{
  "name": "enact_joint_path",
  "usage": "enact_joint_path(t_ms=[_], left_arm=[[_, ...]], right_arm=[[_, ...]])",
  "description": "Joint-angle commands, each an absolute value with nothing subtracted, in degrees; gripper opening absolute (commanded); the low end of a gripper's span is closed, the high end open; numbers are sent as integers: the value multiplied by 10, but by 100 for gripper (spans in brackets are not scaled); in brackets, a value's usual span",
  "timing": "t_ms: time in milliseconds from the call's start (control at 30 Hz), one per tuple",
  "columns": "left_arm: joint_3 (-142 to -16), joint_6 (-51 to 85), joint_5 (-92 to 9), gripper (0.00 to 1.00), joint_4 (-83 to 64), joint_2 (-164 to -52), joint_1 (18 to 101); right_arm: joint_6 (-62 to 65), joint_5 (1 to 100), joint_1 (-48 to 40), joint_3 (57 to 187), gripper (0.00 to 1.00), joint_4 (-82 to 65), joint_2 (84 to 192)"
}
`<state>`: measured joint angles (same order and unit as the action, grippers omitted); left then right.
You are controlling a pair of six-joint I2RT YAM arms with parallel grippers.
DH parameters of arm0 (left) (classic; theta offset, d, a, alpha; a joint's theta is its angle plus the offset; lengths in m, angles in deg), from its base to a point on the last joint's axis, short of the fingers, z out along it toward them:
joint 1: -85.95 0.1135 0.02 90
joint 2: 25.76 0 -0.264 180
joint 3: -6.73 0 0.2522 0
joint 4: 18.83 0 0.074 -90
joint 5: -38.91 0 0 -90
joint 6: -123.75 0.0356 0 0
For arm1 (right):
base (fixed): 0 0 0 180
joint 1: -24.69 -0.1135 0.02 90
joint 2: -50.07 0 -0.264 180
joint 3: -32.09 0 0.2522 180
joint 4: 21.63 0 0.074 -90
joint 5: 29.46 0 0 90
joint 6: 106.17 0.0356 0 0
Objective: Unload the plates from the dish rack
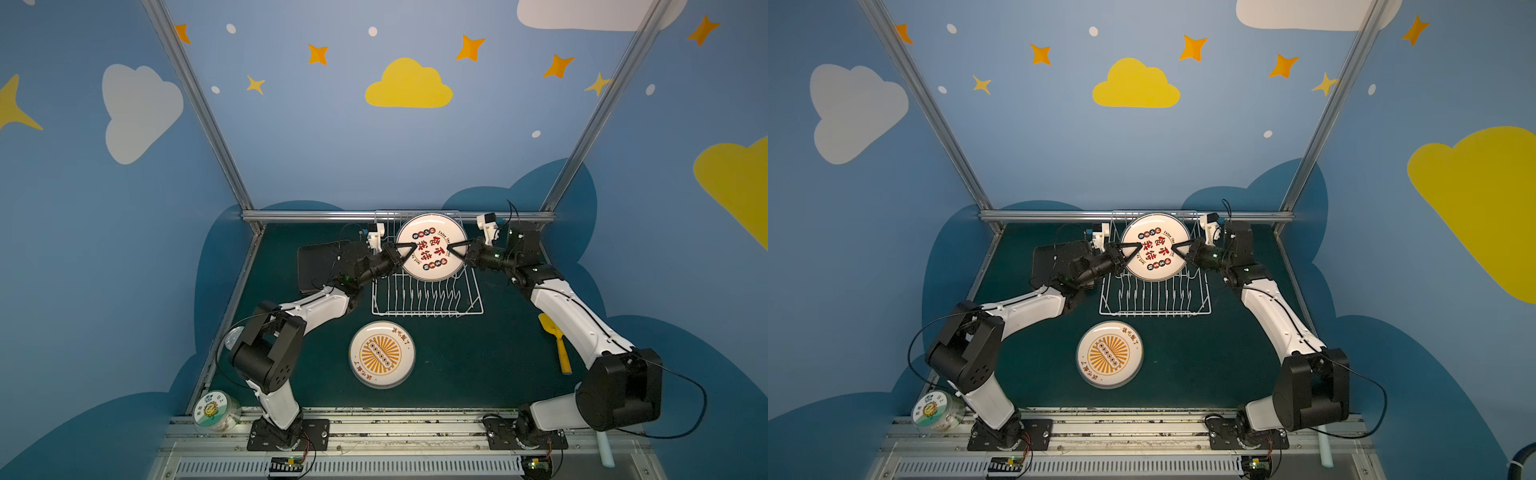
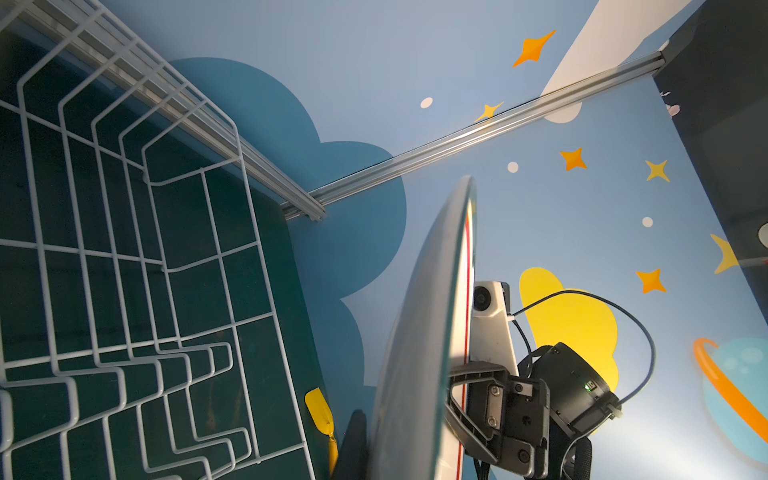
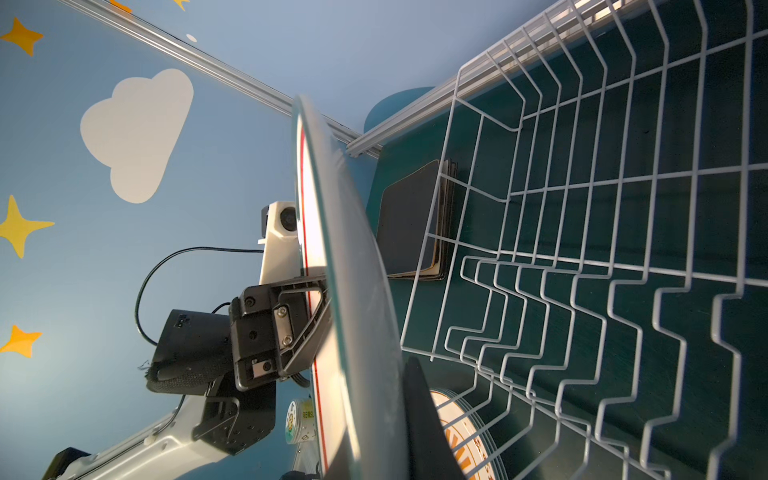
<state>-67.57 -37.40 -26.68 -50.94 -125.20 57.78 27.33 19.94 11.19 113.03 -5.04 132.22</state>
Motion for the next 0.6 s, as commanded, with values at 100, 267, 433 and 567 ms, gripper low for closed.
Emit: enact_joint_path(t_ms=[100,267,433,567], left_arm=[[-664,-362,-245,3,-501,-1214,588],[-634,-350,-251,3,-478,-1179,601],[-608,-340,-245,3,-454,-1140,613],[-598,-321,-223,3,-415,-1106,621]], right_arm=[[253,185,112,1137,38,-54,1311],[212,220,116,1139,70,-23,1294],[146,240,120,1154,86,34,1279],[83,257,121,1149,89,52,1257]])
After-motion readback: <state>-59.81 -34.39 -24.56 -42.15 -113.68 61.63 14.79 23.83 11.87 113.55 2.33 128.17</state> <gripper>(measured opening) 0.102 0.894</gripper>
